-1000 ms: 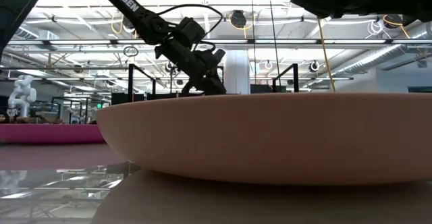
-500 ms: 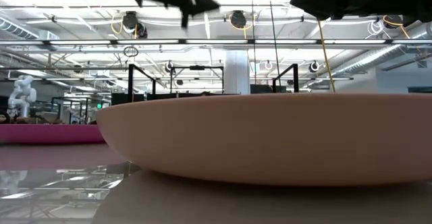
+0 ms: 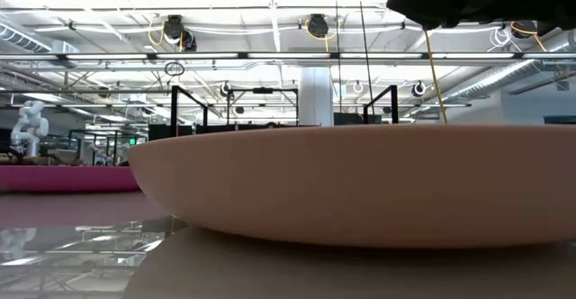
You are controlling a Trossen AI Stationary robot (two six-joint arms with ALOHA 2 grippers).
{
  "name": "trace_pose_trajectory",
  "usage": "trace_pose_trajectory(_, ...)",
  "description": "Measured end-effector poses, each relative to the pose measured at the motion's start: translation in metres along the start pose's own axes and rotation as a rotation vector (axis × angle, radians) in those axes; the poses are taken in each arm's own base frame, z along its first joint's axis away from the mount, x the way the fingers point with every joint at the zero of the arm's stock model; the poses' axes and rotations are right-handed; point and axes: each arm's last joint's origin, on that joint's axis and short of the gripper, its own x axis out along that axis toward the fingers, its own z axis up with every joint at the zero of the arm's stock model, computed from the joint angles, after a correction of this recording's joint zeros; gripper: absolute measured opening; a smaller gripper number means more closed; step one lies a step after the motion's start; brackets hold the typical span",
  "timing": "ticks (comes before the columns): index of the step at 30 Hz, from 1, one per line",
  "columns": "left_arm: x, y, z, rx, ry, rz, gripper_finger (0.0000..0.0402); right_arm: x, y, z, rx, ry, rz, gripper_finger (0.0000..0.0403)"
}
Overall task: Place and stack plates onto a shelf
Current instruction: Put the black plate on the shelf
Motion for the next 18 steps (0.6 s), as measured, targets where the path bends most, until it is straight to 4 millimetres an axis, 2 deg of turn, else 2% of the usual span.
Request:
trace_pose_trajectory(3, -0.012, -0.015, 0.005, 0.043, 0.008, 0.039, 0.0063, 0.000, 0.000, 0.000, 0.001, 0.000, 0.001, 0.0082)
trace_pose_trajectory(5, -0.018, -0.022, -0.005, 0.053, 0.041, 0.095, 0.0063, 0.000, 0.000, 0.000, 0.001, 0.000, 0.001, 0.0082)
trace_pose_trajectory(9, -0.034, -0.025, -0.053, -0.013, 0.141, 0.258, 0.0063, 0.000, 0.000, 0.000, 0.002, -0.003, 0.000, 0.0082)
trace_pose_trajectory(13, -0.057, -0.027, -0.106, -0.140, 0.140, 0.381, 0.0062, 0.000, 0.000, 0.000, 0.011, -0.004, 0.001, 0.0082)
trace_pose_trajectory(16, -0.077, -0.028, -0.134, -0.224, 0.115, 0.418, 0.0062, 0.000, 0.000, 0.000, 0.013, -0.004, 0.001, 0.0082)
trace_pose_trajectory(18, -0.087, -0.029, -0.147, -0.274, 0.084, 0.435, 0.0062, 0.000, 0.000, 0.000, 0.027, -0.003, 0.000, 0.0082)
